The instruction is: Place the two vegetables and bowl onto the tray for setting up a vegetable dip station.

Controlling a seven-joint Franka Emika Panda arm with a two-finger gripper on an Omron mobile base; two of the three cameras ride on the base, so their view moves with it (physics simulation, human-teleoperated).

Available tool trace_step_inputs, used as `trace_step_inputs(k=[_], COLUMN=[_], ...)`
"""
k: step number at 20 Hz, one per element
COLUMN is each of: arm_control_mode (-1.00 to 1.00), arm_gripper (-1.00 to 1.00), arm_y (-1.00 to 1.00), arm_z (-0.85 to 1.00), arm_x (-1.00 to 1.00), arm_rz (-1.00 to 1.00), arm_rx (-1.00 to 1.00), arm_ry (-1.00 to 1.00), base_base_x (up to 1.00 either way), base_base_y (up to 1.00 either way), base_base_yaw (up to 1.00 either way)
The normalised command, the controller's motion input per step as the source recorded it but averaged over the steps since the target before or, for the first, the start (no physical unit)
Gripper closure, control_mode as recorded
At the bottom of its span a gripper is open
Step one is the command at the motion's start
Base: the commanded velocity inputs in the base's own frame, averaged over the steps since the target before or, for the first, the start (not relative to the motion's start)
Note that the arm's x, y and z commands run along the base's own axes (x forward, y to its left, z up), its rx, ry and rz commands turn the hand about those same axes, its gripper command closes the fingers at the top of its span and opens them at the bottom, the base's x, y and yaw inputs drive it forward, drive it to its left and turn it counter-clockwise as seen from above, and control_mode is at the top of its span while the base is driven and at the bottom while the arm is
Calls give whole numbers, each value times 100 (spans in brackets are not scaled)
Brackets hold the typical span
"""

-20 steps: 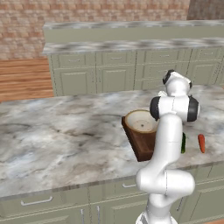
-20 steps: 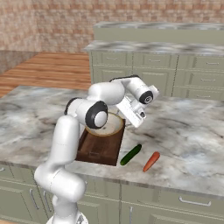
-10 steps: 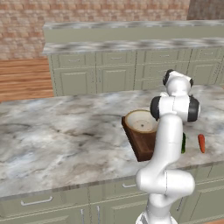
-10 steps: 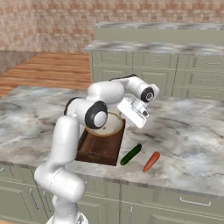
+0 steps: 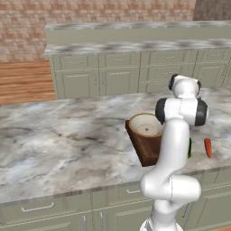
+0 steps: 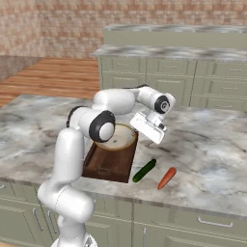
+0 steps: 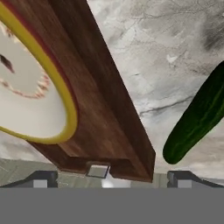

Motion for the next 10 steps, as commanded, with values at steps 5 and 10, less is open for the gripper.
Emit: trace_step_inputs(k=[5,10], arm_control_mode=[-100,-100], arm_gripper=[-100,-100], arm_y=[-6,-5], arm_z=[0,0], arm_x=[-38,-24], arm_rz=[-4,-2], arm_rx=[-15,-13], arm_ry=[0,0], base_base_x=[0,0], base_base_y=[0,0], base_base_yaw=[0,0])
